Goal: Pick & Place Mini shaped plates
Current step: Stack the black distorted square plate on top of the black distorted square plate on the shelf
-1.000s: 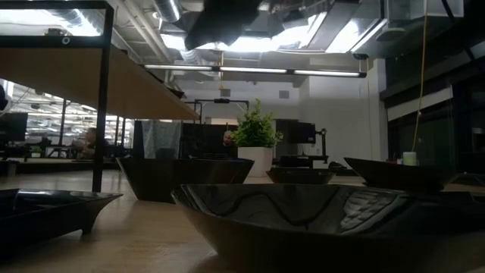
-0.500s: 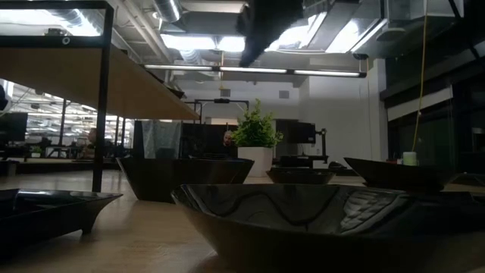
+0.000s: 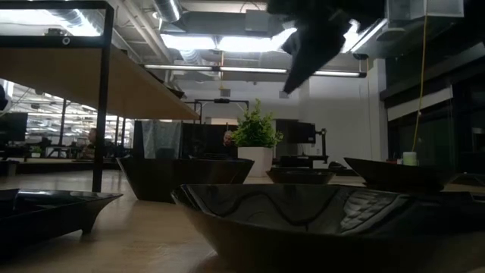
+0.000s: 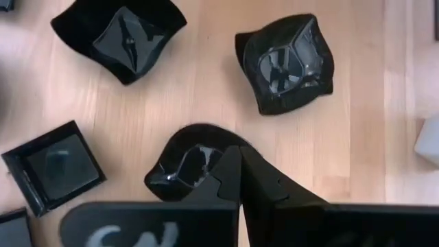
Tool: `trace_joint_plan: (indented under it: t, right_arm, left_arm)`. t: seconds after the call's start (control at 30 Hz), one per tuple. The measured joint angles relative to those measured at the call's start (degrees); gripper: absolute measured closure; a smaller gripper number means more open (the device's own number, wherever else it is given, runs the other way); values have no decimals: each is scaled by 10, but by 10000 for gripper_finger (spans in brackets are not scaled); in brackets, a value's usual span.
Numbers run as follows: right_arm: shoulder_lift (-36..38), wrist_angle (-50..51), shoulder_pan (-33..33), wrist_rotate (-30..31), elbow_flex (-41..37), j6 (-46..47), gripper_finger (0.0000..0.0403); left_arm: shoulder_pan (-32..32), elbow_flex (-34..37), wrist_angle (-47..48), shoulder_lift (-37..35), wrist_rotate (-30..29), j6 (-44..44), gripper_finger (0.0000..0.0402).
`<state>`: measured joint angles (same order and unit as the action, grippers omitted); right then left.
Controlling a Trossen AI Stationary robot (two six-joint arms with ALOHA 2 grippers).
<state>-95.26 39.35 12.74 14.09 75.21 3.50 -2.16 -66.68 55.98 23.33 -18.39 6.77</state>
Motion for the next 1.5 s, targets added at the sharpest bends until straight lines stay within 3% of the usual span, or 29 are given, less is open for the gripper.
trace_joint_plan:
  t: [0.3, 0.63, 0.8, 1.0, 1.13, 1.37, 1.5]
  right_arm:
    - [71, -185, -2, 19, -149, 25, 399]
    - [67, -265, -2, -11, -178, 35, 379]
    - [56, -330, 15, -98, -178, -53, 382]
    - [4, -438, 48, -132, -177, -220, 380]
    - [-44, -505, 57, -133, -177, -268, 351]
    - [-105, -569, 57, -130, -177, -275, 259]
    - [-127, -589, 59, -117, -177, -283, 231]
  left_arm:
    - [0, 0, 0, 0, 0, 0, 398]
    - [0, 0, 0, 0, 0, 0, 398]
    - [0, 0, 0, 0, 0, 0, 398]
    - [0, 0, 0, 0, 0, 0, 398]
    - [0, 0, 0, 0, 0, 0, 398]
    - [0, 0, 0, 0, 0, 0, 398]
    - [0, 0, 0, 0, 0, 0, 398]
